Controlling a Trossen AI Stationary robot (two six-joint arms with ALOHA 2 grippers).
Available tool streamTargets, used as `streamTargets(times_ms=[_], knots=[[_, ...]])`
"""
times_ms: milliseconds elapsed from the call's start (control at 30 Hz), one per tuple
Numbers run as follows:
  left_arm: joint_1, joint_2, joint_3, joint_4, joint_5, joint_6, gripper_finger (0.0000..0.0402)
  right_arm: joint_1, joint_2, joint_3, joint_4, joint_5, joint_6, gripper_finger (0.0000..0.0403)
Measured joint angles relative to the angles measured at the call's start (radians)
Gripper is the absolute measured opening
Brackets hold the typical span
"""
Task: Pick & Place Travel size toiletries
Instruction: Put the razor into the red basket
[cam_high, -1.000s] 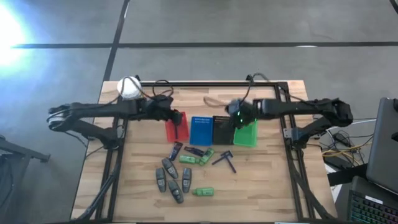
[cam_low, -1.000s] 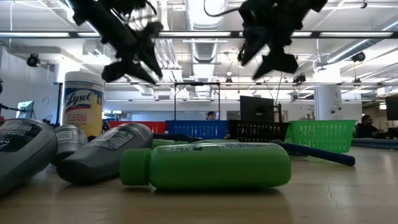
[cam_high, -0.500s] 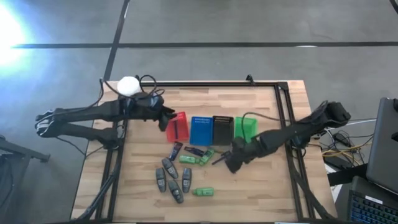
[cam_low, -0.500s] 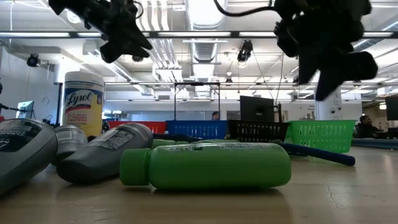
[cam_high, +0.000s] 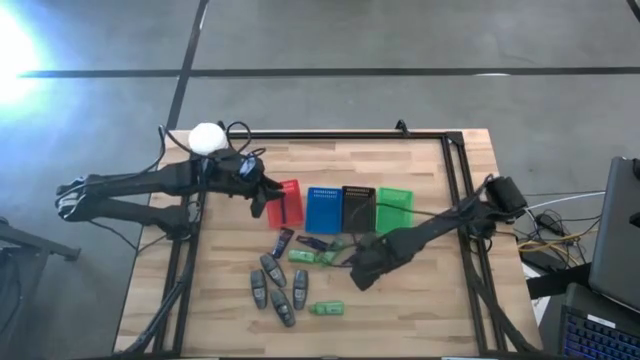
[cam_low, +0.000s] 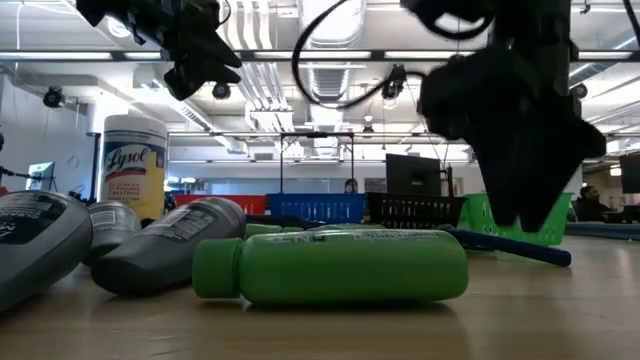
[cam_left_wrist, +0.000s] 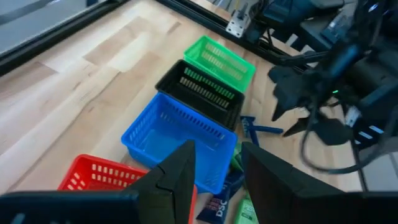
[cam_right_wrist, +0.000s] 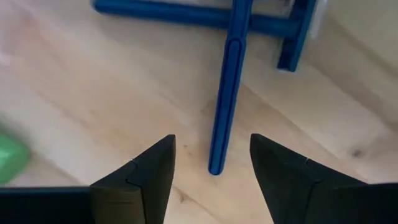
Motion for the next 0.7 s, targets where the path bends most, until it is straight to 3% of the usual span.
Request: streamTargets(times_ms=[267, 533, 700], knots=[[0.0, 0.0, 0.0, 0.0, 0.001, 0.0, 0.0136, -0.005, 0.047, -0.02, 0.026, -0.004, 0.003, 0.0143], [0.0, 0.0, 0.0, 0.001, -0.002, 0.005, 0.0136, -0.006, 0.025, -0.047, 0.028, -0.004, -0.063, 0.0027], [0.0, 0.0, 0.0, 0.005, -0.004, 0.04, 0.0136, -0.01, -0.042, -0.033, 0.032, -0.006, -0.105, 0.0027]])
